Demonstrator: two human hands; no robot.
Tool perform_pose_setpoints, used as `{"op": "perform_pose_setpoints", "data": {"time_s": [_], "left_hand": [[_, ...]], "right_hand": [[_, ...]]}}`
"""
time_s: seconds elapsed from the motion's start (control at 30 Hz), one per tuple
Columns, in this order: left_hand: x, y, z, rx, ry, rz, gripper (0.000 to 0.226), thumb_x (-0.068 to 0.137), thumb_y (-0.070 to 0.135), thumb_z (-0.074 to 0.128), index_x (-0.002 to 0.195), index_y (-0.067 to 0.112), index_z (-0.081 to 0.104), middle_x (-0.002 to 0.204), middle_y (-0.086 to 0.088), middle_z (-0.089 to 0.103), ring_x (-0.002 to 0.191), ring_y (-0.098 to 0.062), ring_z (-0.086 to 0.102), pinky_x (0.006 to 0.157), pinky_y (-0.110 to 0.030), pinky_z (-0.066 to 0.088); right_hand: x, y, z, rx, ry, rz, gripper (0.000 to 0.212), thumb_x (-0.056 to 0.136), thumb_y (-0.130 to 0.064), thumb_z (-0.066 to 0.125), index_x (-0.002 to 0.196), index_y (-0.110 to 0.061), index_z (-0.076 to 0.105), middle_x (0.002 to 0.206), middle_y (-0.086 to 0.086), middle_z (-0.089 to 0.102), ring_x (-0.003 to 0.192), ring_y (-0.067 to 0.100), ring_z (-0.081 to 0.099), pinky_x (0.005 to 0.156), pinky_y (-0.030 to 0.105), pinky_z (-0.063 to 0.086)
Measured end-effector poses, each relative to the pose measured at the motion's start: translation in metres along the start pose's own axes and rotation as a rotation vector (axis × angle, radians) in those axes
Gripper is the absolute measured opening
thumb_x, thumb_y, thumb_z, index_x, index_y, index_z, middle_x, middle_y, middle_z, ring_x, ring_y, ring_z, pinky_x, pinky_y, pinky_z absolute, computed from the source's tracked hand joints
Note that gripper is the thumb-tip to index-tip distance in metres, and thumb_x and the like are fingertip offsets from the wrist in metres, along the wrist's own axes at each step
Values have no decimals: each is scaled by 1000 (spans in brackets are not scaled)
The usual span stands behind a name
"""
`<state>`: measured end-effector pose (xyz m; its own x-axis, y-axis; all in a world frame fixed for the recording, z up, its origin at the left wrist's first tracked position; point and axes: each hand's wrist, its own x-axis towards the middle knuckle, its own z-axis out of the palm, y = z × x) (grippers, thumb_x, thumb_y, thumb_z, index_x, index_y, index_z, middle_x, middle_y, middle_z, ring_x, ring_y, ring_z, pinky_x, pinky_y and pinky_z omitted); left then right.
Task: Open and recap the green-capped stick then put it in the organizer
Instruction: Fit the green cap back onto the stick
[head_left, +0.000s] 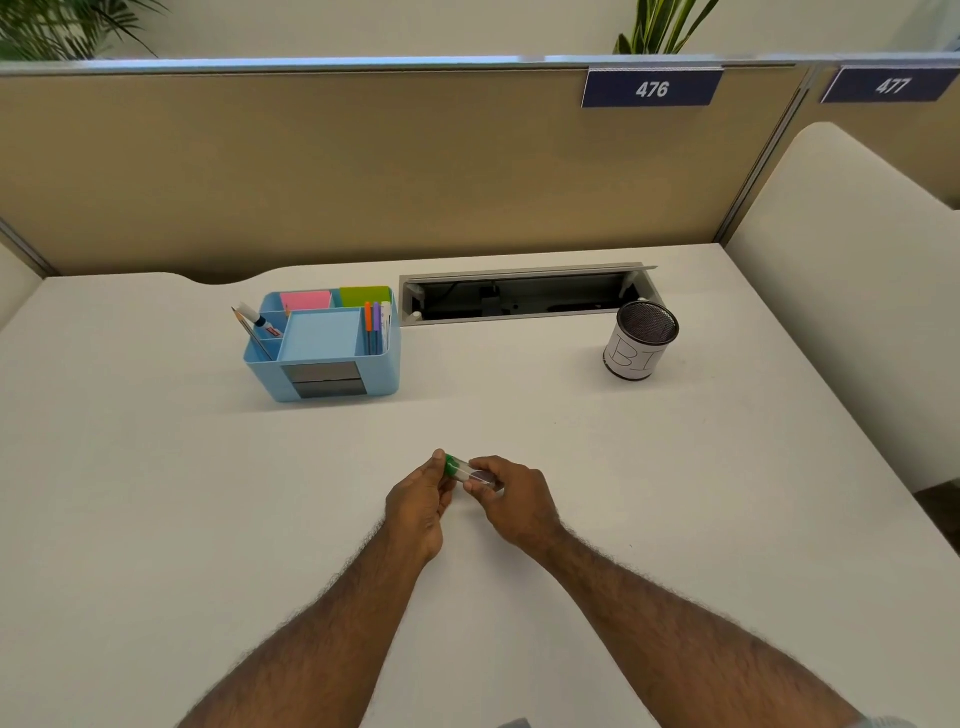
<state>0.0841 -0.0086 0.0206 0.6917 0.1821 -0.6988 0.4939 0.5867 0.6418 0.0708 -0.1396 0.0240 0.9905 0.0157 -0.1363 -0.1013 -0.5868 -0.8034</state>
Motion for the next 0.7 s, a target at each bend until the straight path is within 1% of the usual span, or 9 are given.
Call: {"op": "perform_pose_setpoints", "data": {"time_s": [0.1, 0.2, 0.3, 0.37, 0.43, 0.53, 0.6, 0.67, 0.7], "left_hand": [[-1, -1, 0, -23, -17, 21, 30, 88, 16, 64, 115, 1, 65, 102, -10, 68, 90, -18, 65, 88, -30, 48], [0, 0, 1, -37, -38, 42, 28, 88, 14, 64, 113, 1, 65, 102, -11, 68, 94, -19, 64, 88, -29, 48], [-1, 1, 4, -20, -70, 70, 26, 88, 14, 63, 111, 1, 66, 100, -9, 69, 93, -18, 63, 92, -30, 48], [-1, 2, 6, -11, -89, 89, 21, 89, 14, 63, 106, 3, 68, 96, -8, 70, 91, -17, 63, 93, -30, 48], [-1, 3, 7, 3, -97, 115, 17, 89, 14, 63, 102, 5, 69, 96, -8, 70, 90, -16, 64, 89, -28, 49], [-1, 4, 9, 44, -89, 155, 21, 88, 14, 64, 105, 4, 69, 96, -7, 71, 89, -16, 64, 82, -24, 50], [-1, 6, 10, 92, -76, 179, 21, 87, 15, 65, 105, 6, 70, 96, -6, 71, 88, -15, 63, 78, -23, 49], [0, 8, 9, 163, -57, 208, 17, 86, 16, 67, 101, 10, 72, 95, -3, 72, 87, -14, 63, 76, -22, 49], [1, 9, 7, 210, -52, 221, 15, 85, 18, 68, 98, 13, 73, 96, -3, 72, 88, -13, 64, 78, -22, 48]], "right_hand": [[-1, -3, 1, 47, -5, 43, 30, 85, -34, 67, 113, -23, 68, 104, -7, 73, 90, 5, 62, 83, 20, 48], [-3, -8, 2, 256, -17, 191, 24, 85, -35, 68, 106, -24, 71, 100, -9, 73, 91, 7, 64, 83, 24, 51], [-4, -15, 0, 458, -44, 305, 15, 85, -33, 68, 97, -25, 72, 95, -2, 76, 86, 12, 66, 77, 27, 51], [-4, -19, -4, 538, -60, 341, 13, 85, -31, 69, 95, -24, 72, 97, 2, 76, 82, 12, 65, 72, 25, 51], [-4, -23, -8, 607, -80, 369, 10, 85, -29, 69, 93, -24, 72, 97, 2, 76, 80, 12, 64, 70, 24, 48], [-4, -25, -9, 689, -127, 424, 12, 88, -26, 67, 95, -19, 72, 96, 2, 75, 79, 12, 62, 71, 24, 46], [-3, -25, -8, 800, -171, 496, 13, 89, -21, 64, 96, -14, 72, 96, 5, 74, 78, 13, 59, 69, 25, 45], [-3, -26, -7, 874, -217, 548, 12, 90, -17, 63, 96, -11, 71, 96, 6, 73, 77, 13, 58, 68, 25, 43], [-2, -26, -8, 841, -246, 546, 13, 91, -19, 62, 97, -11, 71, 96, 5, 74, 77, 13, 58, 69, 25, 43]]}}
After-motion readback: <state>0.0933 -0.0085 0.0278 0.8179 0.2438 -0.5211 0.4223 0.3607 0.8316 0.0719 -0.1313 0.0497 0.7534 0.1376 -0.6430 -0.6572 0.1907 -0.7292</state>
